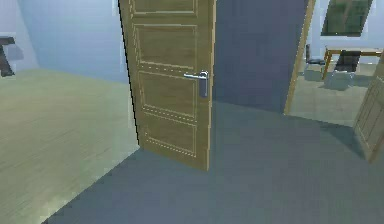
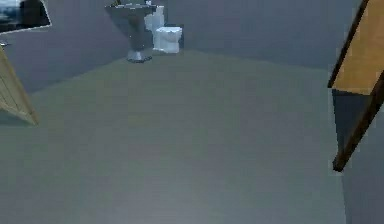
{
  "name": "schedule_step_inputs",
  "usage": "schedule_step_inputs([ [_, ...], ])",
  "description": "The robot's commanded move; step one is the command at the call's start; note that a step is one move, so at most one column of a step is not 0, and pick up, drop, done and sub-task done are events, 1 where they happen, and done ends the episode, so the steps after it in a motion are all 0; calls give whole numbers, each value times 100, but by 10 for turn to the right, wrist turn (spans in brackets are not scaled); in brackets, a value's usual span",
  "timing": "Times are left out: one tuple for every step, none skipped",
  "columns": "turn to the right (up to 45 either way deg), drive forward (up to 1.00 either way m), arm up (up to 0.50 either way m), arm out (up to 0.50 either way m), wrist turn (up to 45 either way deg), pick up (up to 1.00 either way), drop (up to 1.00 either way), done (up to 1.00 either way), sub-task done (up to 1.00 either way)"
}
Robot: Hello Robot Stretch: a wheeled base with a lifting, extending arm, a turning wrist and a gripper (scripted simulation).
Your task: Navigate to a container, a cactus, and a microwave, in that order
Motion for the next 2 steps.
schedule_step_inputs([
  [-150, 0, 0, 0, 0, 0, 0, 0, 0],
  [0, 45, 0, 0, 0, 0, 0, 0, 0],
])
